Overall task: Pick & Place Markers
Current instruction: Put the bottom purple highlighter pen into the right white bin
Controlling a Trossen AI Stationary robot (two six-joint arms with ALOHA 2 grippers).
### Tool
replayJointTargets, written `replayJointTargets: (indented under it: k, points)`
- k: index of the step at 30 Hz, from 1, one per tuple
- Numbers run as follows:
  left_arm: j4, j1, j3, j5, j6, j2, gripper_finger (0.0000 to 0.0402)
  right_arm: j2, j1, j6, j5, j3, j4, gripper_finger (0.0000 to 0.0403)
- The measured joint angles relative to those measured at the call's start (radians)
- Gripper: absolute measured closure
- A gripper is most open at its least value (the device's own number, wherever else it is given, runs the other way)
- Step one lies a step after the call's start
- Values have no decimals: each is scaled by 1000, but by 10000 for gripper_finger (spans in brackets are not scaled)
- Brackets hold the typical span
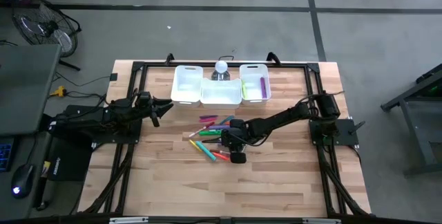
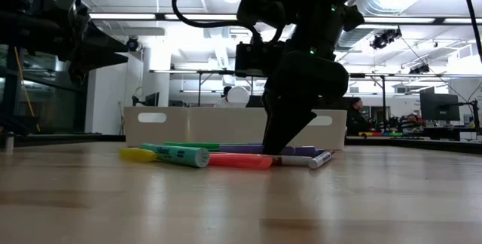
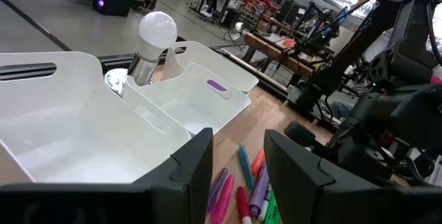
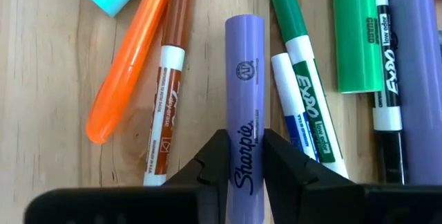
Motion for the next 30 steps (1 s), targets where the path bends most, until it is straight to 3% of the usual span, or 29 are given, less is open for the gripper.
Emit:
replayJointTargets:
  k: [17,30]
  points:
    - [0,0,0,1,0,0,273,-99,5,132,-3,26,-28,347]
    - [0,0,0,1,0,0,273,-222,18,412,23,26,-87,348]
